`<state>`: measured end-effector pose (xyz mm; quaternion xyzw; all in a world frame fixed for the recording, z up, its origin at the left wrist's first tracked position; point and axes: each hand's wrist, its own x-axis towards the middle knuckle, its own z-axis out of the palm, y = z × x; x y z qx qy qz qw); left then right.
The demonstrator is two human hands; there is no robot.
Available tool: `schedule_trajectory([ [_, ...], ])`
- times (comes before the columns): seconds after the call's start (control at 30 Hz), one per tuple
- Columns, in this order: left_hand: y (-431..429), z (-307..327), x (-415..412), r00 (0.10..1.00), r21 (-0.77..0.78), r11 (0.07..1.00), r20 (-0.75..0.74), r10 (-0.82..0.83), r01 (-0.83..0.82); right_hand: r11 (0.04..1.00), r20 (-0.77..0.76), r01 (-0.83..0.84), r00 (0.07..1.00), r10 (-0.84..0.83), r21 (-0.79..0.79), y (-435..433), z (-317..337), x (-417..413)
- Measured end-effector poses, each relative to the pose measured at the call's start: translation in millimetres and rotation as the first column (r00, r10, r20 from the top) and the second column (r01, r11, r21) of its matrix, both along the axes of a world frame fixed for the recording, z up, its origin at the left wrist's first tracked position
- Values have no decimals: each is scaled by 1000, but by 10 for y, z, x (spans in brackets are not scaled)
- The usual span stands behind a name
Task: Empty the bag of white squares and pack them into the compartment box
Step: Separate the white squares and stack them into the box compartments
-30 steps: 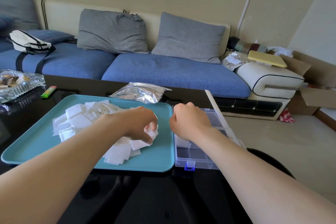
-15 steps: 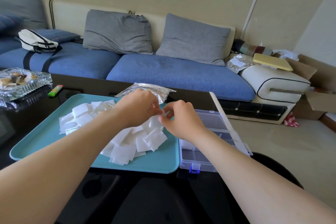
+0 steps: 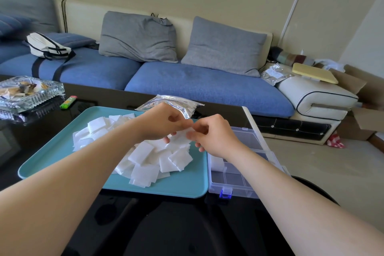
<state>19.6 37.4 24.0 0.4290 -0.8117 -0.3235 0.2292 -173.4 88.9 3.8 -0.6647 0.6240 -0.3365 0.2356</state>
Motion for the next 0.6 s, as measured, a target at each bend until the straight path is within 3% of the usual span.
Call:
schedule_trajectory([
  [0.1,6,-6,45,995,87,992,-35,-94,97,999,110,30,993,-33,31,0,-6,-25],
  [0.33,-75,-62,12,995,10,998,-80,58,-57,987,227,144,961,-156,69,24,61,-51],
  [0.6,-99,-126,-30,999,33,999,43,-13,11,991,54,117,992,-113,-72,18,28,-66],
])
